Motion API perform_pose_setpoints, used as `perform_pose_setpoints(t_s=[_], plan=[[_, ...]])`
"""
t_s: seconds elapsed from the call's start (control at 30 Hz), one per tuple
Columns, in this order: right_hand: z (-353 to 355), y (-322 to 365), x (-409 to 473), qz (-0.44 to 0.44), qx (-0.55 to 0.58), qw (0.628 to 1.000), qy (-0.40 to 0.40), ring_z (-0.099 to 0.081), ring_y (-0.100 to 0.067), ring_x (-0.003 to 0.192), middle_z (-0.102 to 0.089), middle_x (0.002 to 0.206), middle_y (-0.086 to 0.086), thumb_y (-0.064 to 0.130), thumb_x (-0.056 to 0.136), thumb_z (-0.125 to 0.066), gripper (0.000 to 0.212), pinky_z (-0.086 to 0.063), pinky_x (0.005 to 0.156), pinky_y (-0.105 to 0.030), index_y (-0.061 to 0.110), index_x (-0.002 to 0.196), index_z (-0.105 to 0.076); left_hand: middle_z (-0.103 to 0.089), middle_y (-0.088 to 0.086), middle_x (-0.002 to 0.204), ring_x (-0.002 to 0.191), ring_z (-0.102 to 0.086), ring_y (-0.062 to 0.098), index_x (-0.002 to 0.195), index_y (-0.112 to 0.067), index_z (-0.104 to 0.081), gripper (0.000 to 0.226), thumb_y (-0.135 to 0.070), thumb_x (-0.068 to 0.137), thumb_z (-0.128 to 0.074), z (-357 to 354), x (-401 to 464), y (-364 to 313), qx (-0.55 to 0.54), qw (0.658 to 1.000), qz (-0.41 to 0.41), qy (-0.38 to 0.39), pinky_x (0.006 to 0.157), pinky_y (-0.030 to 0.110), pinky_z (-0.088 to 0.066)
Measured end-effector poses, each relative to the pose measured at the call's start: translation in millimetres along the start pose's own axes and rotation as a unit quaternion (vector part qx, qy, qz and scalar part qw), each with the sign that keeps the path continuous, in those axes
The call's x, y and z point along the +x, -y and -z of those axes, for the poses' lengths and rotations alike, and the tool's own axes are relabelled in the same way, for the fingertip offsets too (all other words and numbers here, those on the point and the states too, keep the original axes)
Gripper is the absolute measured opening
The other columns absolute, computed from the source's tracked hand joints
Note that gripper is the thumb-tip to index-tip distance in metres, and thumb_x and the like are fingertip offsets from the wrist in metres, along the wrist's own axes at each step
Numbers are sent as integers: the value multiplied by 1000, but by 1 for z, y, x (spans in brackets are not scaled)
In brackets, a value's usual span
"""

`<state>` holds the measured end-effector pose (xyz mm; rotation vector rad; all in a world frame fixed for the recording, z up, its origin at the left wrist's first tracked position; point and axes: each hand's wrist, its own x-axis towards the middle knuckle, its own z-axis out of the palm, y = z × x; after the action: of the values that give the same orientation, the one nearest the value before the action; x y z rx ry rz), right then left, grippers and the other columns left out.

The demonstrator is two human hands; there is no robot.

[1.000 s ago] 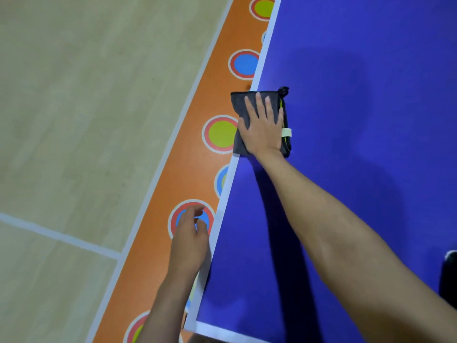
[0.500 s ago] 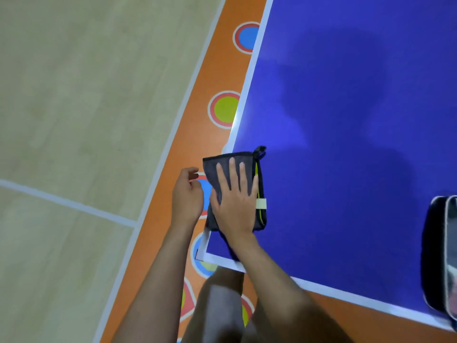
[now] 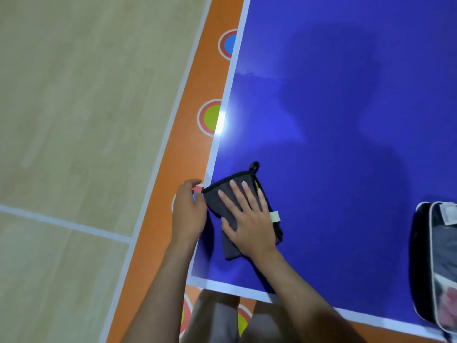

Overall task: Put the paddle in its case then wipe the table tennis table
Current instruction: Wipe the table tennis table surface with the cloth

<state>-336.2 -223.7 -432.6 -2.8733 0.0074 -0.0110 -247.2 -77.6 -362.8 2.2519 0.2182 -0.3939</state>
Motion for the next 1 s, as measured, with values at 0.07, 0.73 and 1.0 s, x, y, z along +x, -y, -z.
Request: perform_pose_setpoints(t_s=[0.07, 0.73, 1.0], plan=[[4, -21, 33, -32, -12, 999, -20, -13, -21, 161, -15, 174, 4, 50, 99, -50, 71, -17, 128, -53, 38, 164, -26, -62, 2, 131, 121, -58, 20, 135, -13, -58, 37, -5, 101, -46, -10, -1, -5, 22, 999, -21, 18, 99, 30, -45], [21, -121, 245, -136, -59, 988, -33, -7, -23, 162, -10, 175, 0, 53, 106, -31, 63, -6, 129, -55, 36, 166, -19, -45, 6, 151, 135, -43, 24, 148, -13, -46, 48, -18, 101, -52, -36, -7, -17, 168, 984, -61, 20, 111, 37, -39], [8, -49, 67, -154, -31, 985, -72, -15, -25, 161, -16, 174, -3, 45, 104, -37, 63, -12, 128, -56, 32, 165, -25, -44, 10, 152, 139, -38, 29, 150, -14, -45, 51, -23, 100, -53, -37, -9, -10, 140, 987, -75, 26, 116, 42, -34]])
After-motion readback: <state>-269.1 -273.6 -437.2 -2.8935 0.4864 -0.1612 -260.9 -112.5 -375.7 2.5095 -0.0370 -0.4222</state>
